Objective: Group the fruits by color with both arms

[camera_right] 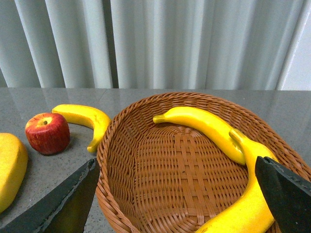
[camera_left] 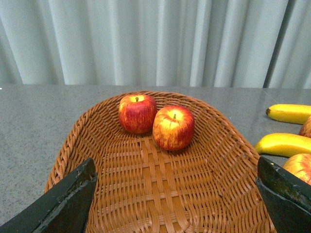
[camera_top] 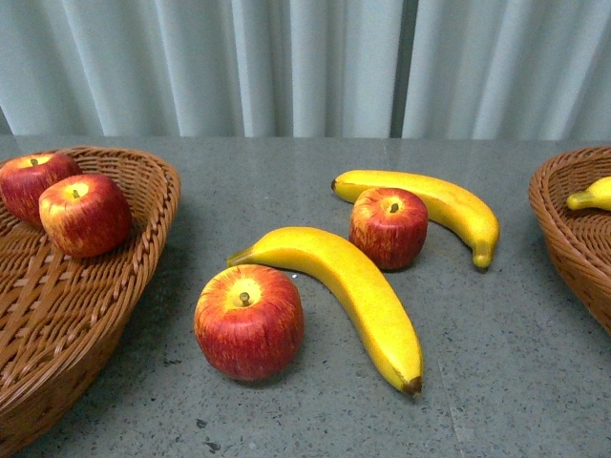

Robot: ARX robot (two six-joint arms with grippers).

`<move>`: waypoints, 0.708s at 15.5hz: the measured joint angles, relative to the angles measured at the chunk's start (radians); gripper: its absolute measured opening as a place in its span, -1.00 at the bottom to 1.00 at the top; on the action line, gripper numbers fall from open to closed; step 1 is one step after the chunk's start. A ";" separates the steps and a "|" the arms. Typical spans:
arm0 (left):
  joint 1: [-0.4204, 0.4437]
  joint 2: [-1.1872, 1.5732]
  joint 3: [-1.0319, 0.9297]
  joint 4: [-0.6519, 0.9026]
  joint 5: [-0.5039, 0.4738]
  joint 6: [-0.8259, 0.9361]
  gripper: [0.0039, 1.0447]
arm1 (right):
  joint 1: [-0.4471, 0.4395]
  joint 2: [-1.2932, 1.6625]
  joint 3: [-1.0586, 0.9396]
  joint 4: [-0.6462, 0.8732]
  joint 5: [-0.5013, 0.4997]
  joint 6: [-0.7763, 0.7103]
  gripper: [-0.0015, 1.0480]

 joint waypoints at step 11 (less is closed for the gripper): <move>0.000 0.000 0.000 0.000 0.000 0.000 0.88 | 0.000 0.000 0.000 0.000 0.000 0.000 0.87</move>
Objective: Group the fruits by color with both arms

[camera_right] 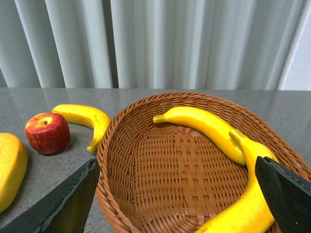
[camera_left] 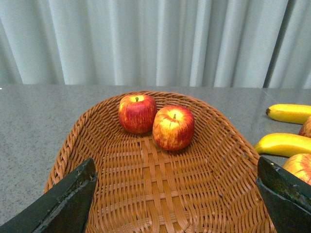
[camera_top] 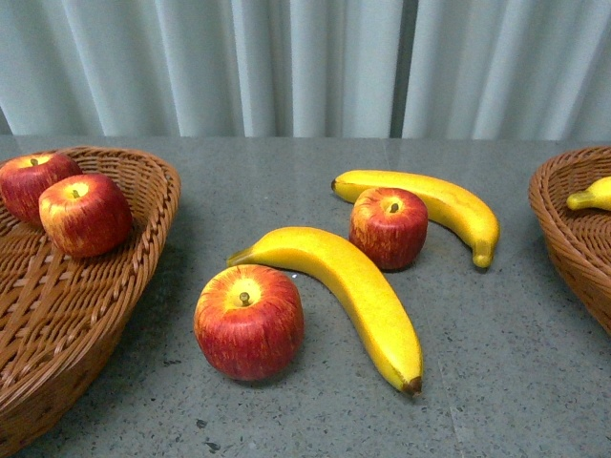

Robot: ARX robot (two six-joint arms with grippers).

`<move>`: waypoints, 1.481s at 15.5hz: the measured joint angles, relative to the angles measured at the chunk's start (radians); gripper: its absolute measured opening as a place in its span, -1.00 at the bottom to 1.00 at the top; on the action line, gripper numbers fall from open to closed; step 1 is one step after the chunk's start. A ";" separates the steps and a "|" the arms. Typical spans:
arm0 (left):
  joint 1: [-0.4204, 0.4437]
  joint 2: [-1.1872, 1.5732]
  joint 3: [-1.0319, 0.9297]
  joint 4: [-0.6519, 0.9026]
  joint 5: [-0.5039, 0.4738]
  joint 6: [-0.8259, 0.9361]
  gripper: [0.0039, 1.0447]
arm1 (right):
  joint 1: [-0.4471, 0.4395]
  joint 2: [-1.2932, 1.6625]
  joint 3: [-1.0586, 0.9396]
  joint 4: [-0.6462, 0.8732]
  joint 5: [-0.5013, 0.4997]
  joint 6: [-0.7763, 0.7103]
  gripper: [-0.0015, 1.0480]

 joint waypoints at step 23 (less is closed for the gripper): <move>-0.369 1.490 0.758 0.022 0.314 0.620 0.88 | 0.000 0.000 0.000 0.000 0.000 0.001 0.87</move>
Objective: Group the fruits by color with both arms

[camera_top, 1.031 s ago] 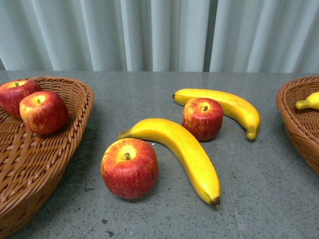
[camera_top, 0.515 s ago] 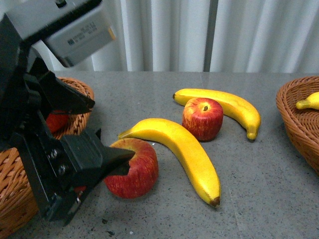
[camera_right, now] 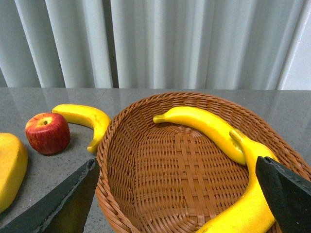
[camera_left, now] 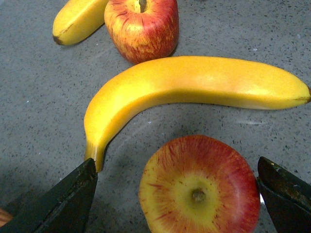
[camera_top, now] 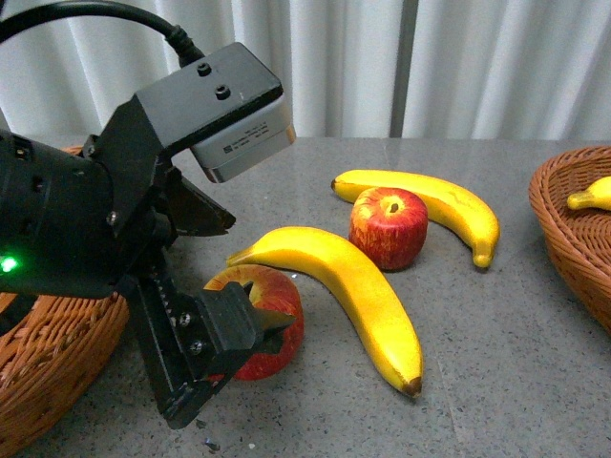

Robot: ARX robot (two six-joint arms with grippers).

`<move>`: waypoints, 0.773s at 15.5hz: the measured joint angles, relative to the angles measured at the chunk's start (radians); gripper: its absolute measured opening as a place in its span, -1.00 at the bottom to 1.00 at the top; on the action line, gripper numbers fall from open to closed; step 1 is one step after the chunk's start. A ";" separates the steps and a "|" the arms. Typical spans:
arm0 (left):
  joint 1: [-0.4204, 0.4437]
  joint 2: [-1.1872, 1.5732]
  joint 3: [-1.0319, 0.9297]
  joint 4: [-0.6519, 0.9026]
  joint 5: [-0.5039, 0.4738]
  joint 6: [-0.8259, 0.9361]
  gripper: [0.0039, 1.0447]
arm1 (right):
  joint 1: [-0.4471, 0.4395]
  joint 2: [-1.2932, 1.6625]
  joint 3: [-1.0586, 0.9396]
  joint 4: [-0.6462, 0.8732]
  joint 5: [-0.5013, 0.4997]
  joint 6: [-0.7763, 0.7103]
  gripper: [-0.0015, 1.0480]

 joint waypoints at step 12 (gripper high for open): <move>-0.028 0.116 0.029 0.053 0.000 0.016 0.37 | 0.000 0.000 0.000 0.000 0.000 0.000 0.87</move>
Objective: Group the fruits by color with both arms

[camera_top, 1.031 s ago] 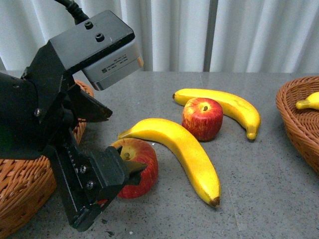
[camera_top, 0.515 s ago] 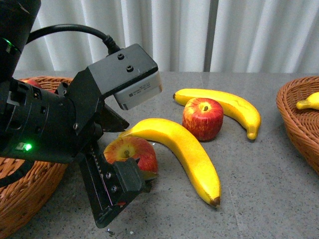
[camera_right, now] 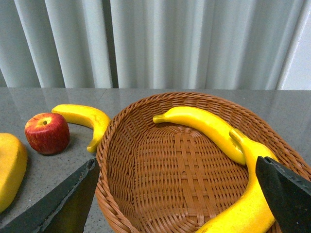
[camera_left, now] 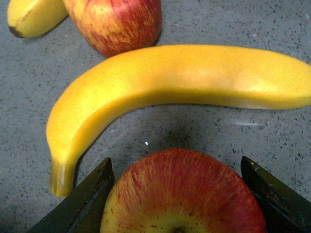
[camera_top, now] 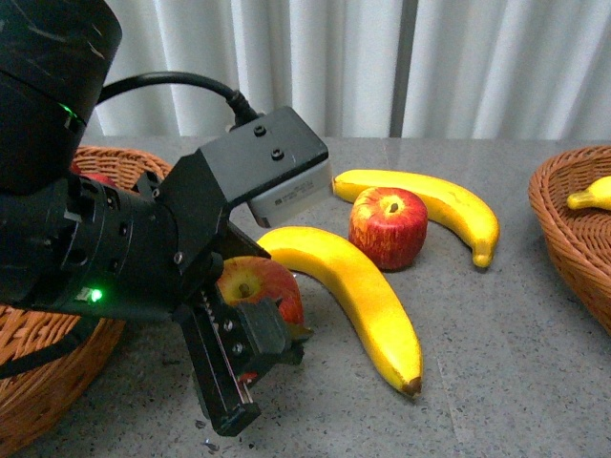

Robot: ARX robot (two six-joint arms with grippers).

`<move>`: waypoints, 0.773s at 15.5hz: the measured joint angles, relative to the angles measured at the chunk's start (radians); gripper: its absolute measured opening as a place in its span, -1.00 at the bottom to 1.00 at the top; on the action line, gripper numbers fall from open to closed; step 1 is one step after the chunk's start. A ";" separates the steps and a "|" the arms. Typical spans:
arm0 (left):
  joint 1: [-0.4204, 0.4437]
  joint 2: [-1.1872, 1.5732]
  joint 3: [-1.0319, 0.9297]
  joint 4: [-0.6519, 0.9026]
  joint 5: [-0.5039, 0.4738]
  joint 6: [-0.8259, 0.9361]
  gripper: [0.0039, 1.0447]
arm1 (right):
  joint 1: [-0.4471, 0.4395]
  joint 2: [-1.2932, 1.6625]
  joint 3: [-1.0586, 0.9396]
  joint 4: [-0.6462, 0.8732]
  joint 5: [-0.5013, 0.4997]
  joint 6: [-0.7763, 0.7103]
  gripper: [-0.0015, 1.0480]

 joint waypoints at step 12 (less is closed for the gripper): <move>0.355 -0.609 -0.277 0.095 -0.512 -0.666 0.54 | 0.000 0.000 0.000 0.000 0.000 0.000 0.87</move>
